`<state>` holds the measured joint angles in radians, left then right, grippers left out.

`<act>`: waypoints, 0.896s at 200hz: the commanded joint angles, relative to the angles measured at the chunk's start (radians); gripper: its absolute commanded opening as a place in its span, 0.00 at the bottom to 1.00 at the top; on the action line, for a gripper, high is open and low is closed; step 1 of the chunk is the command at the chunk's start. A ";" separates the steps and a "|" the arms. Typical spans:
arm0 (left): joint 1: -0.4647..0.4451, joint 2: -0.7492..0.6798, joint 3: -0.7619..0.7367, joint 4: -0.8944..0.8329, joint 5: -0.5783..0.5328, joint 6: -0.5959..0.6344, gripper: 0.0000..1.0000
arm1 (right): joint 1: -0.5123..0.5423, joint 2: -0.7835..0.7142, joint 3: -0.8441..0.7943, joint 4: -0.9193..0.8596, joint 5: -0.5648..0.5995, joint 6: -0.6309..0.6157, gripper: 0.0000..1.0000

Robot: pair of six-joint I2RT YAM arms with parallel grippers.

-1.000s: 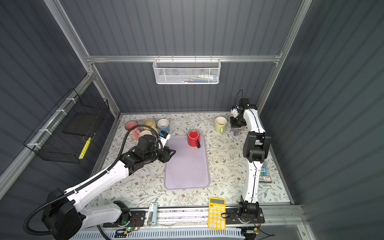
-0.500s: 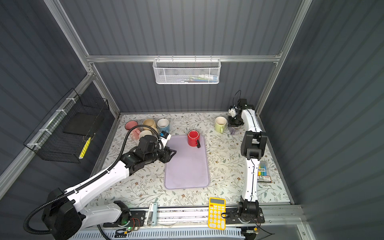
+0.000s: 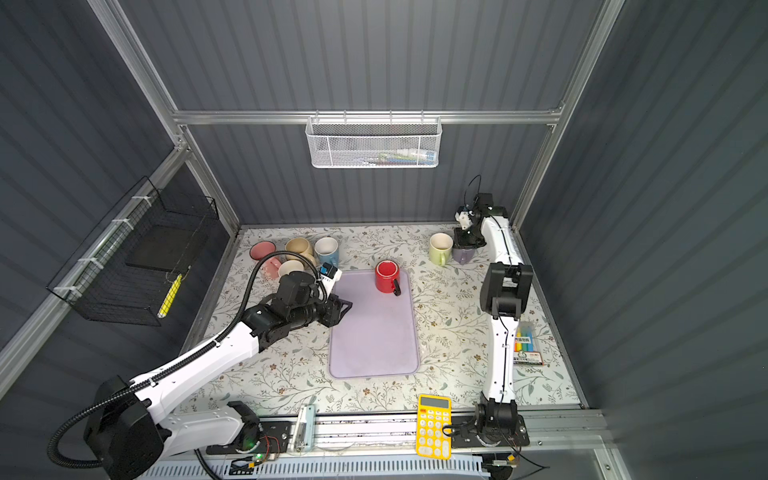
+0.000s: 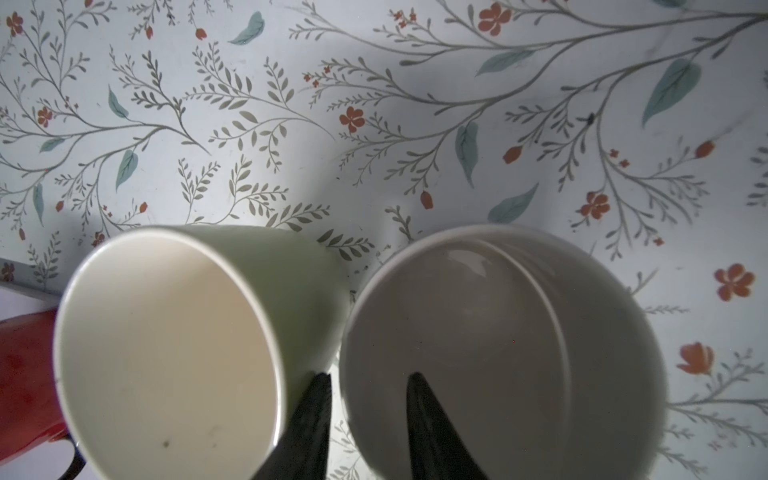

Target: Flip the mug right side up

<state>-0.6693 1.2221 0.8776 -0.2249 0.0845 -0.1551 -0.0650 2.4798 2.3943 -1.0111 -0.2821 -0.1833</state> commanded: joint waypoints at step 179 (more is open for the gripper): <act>-0.050 -0.029 -0.018 0.021 -0.051 -0.032 0.57 | 0.032 -0.484 -0.508 0.278 0.081 0.068 0.36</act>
<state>-0.7094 1.2190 0.8684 -0.2226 0.0578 -0.1707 -0.0544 2.1204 2.0438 -0.8749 -0.2150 -0.1478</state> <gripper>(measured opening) 0.566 0.363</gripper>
